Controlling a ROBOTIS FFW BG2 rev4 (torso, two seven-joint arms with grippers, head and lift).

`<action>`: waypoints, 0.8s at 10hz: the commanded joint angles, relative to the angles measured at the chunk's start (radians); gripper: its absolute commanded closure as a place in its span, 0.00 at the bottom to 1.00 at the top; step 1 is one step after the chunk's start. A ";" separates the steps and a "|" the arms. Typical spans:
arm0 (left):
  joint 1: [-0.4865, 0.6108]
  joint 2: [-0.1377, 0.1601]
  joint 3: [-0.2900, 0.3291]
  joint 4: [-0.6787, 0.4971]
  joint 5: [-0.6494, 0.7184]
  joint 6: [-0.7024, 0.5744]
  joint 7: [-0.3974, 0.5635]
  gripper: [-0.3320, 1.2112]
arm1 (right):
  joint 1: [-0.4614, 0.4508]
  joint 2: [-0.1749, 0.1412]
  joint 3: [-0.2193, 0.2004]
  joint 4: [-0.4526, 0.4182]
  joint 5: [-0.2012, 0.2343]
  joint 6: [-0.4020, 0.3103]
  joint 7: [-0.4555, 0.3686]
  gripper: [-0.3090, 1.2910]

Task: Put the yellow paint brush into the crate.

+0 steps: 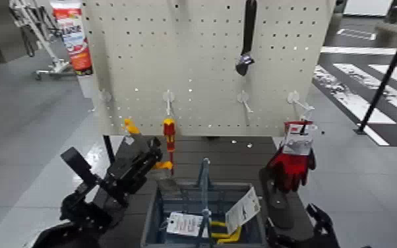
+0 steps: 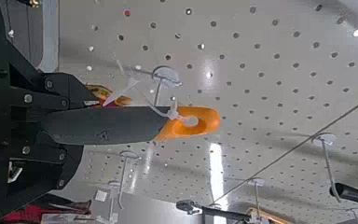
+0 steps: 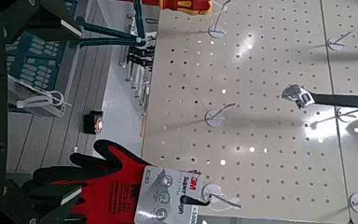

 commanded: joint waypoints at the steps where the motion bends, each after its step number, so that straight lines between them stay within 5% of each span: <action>1: 0.000 -0.001 -0.025 0.011 0.002 0.032 0.006 0.98 | 0.000 0.001 0.000 0.001 0.000 0.000 0.000 0.28; 8: -0.006 0.000 -0.077 0.039 -0.002 0.152 0.023 0.98 | -0.005 0.000 0.003 0.006 0.000 0.000 0.000 0.28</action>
